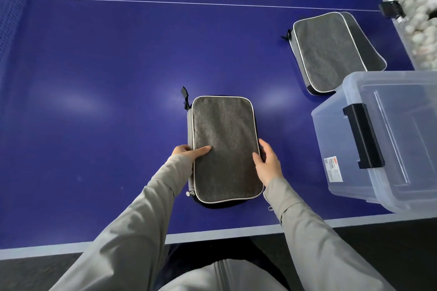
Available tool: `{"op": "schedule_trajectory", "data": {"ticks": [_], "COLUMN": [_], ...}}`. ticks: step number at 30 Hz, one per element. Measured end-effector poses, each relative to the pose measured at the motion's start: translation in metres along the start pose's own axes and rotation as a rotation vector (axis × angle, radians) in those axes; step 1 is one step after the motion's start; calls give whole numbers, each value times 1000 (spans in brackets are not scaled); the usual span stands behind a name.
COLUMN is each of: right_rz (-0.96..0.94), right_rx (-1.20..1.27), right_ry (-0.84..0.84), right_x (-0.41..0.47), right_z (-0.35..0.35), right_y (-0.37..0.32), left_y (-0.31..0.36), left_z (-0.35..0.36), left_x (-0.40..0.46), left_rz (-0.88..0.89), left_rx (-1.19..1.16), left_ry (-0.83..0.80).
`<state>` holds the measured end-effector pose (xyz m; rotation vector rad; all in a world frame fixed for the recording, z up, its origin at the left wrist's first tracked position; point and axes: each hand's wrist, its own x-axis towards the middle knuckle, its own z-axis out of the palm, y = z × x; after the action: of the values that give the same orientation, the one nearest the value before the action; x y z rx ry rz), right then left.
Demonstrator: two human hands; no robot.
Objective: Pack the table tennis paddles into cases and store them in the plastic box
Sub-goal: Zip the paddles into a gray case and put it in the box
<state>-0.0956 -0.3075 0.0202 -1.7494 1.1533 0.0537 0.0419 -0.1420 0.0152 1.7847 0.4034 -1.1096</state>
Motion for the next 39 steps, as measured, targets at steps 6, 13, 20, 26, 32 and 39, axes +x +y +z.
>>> {"op": "schedule_trajectory", "data": {"ticks": [6,13,20,26,32,39], "right_rz": [-16,-40,-309,-669,-697,-681], "right_rx": [-26,-28,-177,-268,-335,-382], "right_ry": [-33,-11,337,562,419,458], "right_x": [5,6,-27,-76,-100,-97], "right_z": [-2,-9,-13,-5,30,32], "right_y": [0,2,6,11,-11,-32], "left_y": [-2,-7,-2,23,39,48], "left_z": [7,20,34,36,38,37], "left_x": [-2,-12,-23,-35,-50,-65], "left_rz": [38,186,202,115,90,136], "left_rx": [-170,-208,-317,-603,-729,-843], "left_ry": [-37,8,177,332,425,464]}}
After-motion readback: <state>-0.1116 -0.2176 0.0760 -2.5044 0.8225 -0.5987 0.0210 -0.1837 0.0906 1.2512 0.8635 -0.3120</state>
